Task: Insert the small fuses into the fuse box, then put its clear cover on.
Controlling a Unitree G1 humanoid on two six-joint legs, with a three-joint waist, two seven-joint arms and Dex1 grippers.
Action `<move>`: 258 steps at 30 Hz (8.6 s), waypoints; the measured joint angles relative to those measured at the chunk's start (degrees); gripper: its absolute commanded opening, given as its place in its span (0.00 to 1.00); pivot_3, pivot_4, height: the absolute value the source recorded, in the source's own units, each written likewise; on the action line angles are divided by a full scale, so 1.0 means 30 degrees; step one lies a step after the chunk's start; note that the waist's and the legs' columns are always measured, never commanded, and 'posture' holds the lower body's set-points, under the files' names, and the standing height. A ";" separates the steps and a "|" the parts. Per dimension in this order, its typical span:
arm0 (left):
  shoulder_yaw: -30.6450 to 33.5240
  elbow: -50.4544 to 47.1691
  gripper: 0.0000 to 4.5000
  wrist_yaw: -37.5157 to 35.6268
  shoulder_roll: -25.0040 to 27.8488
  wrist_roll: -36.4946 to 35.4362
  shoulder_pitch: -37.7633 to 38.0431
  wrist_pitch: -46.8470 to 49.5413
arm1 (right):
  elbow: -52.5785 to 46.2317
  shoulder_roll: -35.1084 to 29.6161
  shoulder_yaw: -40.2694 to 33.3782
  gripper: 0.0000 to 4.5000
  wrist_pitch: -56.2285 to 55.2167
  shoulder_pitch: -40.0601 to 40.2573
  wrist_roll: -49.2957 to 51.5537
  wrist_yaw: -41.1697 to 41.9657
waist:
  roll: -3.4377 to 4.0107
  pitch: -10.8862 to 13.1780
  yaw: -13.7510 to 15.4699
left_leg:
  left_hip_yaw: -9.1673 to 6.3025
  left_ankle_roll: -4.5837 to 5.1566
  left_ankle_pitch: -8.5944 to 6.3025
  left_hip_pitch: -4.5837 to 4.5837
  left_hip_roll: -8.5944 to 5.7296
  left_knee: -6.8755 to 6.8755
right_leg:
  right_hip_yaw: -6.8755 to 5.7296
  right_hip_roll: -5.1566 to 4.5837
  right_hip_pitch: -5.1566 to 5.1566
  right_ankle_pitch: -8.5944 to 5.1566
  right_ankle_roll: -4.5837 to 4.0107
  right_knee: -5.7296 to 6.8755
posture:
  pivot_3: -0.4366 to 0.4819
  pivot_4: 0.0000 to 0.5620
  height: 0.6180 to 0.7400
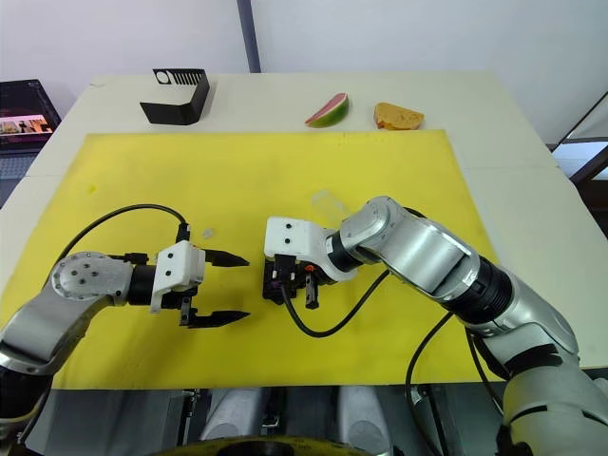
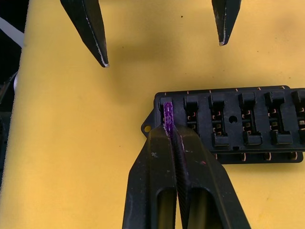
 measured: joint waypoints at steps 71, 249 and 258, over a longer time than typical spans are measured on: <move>-0.0013 0.0851 1.00 0.0165 -0.0335 0.0432 -0.0625 0.0801 | -0.0285 0.0394 0.0333 0.44 -0.0712 -0.0088 -0.2275 0.0350 | -0.0006 -0.0012 -0.0001 | -0.0009 -0.0026 0.0017 0.0020 0.0001 0.0012 | -0.0001 0.0018 0.0008 0.0000 0.0000 0.0034 | 0.48 0.27 1.00; 0.5278 1.8545 0.48 -0.3326 0.1129 -0.4643 -0.5582 1.3769 | 0.2285 0.0853 -0.4431 1.00 -0.5724 0.0680 0.0368 0.2020 | 0.0005 -0.0020 0.0064 | 0.0004 -0.0119 0.0070 0.0009 -0.0037 0.0069 | -0.0001 -0.0022 -0.0060 -0.0005 0.0000 0.0248 | 0.48 0.27 1.00; 0.5307 1.8338 0.29 -0.3167 0.0981 -0.4595 -0.5340 1.3711 | 0.2147 0.0843 -0.4431 1.00 -0.5430 0.0680 0.0366 0.1872 | 0.0004 -0.0020 0.0045 | 0.0005 -0.0111 0.0065 0.0011 -0.0042 0.0070 | -0.0001 -0.0027 -0.0061 -0.0005 0.0000 0.0243 | 0.48 0.27 1.00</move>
